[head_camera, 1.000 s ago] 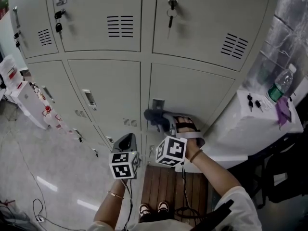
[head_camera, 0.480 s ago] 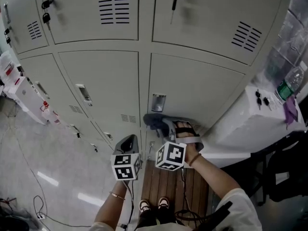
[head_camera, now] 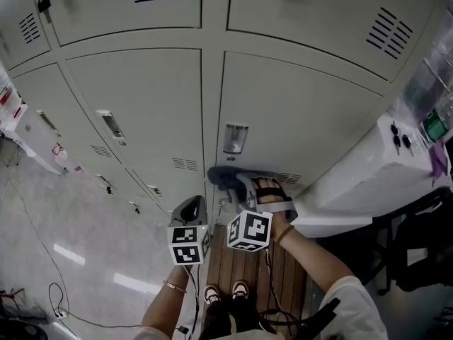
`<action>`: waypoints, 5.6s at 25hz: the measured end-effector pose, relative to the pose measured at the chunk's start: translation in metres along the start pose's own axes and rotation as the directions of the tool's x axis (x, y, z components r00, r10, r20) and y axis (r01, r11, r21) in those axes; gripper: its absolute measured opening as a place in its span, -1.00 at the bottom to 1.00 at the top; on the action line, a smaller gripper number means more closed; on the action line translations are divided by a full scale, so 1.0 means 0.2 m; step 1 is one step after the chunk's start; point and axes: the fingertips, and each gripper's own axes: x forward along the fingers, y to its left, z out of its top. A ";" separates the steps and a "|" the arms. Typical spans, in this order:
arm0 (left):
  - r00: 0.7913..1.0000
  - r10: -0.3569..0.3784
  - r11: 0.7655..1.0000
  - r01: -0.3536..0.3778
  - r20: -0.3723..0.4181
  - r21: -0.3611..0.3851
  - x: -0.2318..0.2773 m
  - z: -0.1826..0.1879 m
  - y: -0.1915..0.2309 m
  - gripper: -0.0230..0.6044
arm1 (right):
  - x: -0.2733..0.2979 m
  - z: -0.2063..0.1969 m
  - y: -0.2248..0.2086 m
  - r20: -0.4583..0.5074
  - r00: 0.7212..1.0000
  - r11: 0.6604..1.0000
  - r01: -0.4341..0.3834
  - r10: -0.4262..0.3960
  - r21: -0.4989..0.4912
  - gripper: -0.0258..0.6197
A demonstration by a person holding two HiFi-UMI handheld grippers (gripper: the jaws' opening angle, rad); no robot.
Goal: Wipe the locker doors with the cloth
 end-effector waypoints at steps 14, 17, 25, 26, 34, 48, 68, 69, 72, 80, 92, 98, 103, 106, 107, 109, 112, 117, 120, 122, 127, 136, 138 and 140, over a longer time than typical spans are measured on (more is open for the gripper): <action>0.999 0.024 0.999 -0.026 -0.044 -0.025 0.00 -0.18 0.10 -0.90 | 0.14 -0.05 0.21 -0.010 0.999 0.999 -0.049 0.049 0.016 -0.79; 0.998 0.031 0.999 -0.033 -0.052 -0.028 -0.01 -0.20 0.11 -0.90 | 0.16 -0.06 0.24 -0.011 0.998 0.998 -0.056 0.056 0.008 -0.79; 0.999 0.042 0.999 -0.042 -0.033 -0.018 -0.09 -0.14 0.11 -0.90 | 0.16 -0.06 0.26 -0.010 0.998 0.998 -0.066 0.066 0.017 -0.79; 0.999 0.044 0.999 -0.044 -0.031 -0.017 -0.10 -0.14 0.11 -0.90 | 0.15 -0.06 0.25 -0.007 0.998 0.998 -0.060 0.060 0.017 -0.79; 0.999 0.048 0.999 -0.048 0.009 -0.012 -0.21 0.01 0.06 -0.90 | -0.08 -0.01 0.09 0.040 0.999 1.000 -0.003 0.003 -0.001 -0.79; 0.984 -0.045 0.998 0.035 0.175 0.057 -0.37 0.63 -0.30 -0.90 | -0.61 -0.07 -0.49 0.013 0.981 0.978 0.194 -0.194 -0.074 -0.79; 0.934 -0.159 0.982 0.114 0.321 0.152 -0.45 1.21 -0.66 -0.90 | -1.08 -0.12 -1.20 -0.020 0.897 0.888 0.435 -0.442 -0.149 -0.79; 0.931 -0.163 0.981 0.117 0.328 0.154 -0.46 1.24 -0.67 -0.90 | -1.09 -0.12 -1.23 -0.019 0.893 0.883 0.442 -0.451 -0.158 -0.79; 0.927 -0.172 0.980 0.126 0.332 0.157 -0.47 1.29 -0.69 -0.90 | -1.12 -0.11 -1.30 -0.018 0.883 0.870 0.459 -0.469 -0.179 -0.79; 0.925 -0.176 0.979 0.128 0.337 0.161 -0.47 1.35 -0.70 -0.90 | -1.15 -0.06 -1.42 -0.007 0.860 0.836 0.494 -0.510 -0.238 -0.79; 0.932 -0.175 0.977 0.124 0.317 0.174 -0.44 1.33 -0.71 -0.90 | -1.08 -0.08 -1.43 -0.004 0.863 0.837 0.488 -0.504 -0.249 -0.79; 0.939 -0.171 0.978 0.126 0.297 0.165 -0.41 1.28 -0.71 -0.90 | -1.05 -0.10 -1.41 0.000 0.870 0.846 0.478 -0.492 -0.237 -0.79; 0.944 -0.170 0.979 0.129 0.284 0.156 -0.39 1.24 -0.71 -0.90 | -1.03 -0.11 -1.37 -0.008 0.879 0.857 0.462 -0.476 -0.227 -0.79; 0.948 -0.171 0.980 0.136 0.269 0.146 -0.37 1.19 -0.71 -0.90 | -1.01 -0.14 -1.32 -0.017 0.886 0.868 0.449 -0.463 -0.214 -0.79; 0.950 -0.172 0.980 0.138 0.262 0.143 -0.37 1.17 -0.71 -0.90 | -1.00 -0.14 -1.31 -0.018 0.889 0.871 0.445 -0.458 -0.210 -0.79; 0.952 -0.174 0.980 0.142 0.250 0.141 -0.35 1.14 -0.72 -0.90 | -0.98 -0.16 -1.28 -0.022 0.892 0.876 0.439 -0.452 -0.202 -0.79; 0.956 -0.176 0.980 0.147 0.235 0.138 -0.34 1.10 -0.73 -0.90 | -0.96 -0.18 -1.25 -0.029 0.898 0.884 0.427 -0.440 -0.191 -0.79; 0.964 -0.170 0.981 0.146 0.202 0.131 -0.30 1.01 -0.71 -0.90 | -0.92 -0.22 -1.18 -0.037 0.908 0.897 0.406 -0.418 -0.176 -0.79; 0.969 -0.166 0.982 0.145 0.183 0.125 -0.28 0.95 -0.70 -0.90 | -0.89 -0.25 -1.13 -0.044 0.915 0.905 0.389 -0.402 -0.169 -0.79; 0.971 -0.166 0.982 0.146 0.174 0.122 -0.27 0.92 -0.70 -0.90 | -0.86 -0.27 -1.09 -0.050 0.921 0.912 0.374 -0.387 -0.165 -0.79; 0.974 -0.163 0.983 0.147 0.156 0.112 -0.25 0.84 -0.70 -0.90 | -0.82 -0.30 -1.00 -0.058 0.932 0.926 0.345 -0.357 -0.153 -0.79; 0.983 -0.156 0.986 0.150 0.094 0.070 -0.18 0.63 -0.67 -0.90 | -0.70 -0.36 -0.80 -0.071 0.955 0.951 0.277 -0.288 -0.135 -0.79; 0.984 -0.156 0.987 0.152 0.081 0.058 -0.17 0.58 -0.67 -0.90 | -0.67 -0.38 -0.75 -0.076 0.960 0.957 0.261 -0.271 -0.127 -0.79; 0.986 -0.154 0.987 0.151 0.069 0.055 -0.15 0.54 -0.66 -0.90 | -0.64 -0.40 -0.70 -0.081 0.964 0.963 0.241 -0.252 -0.119 -0.79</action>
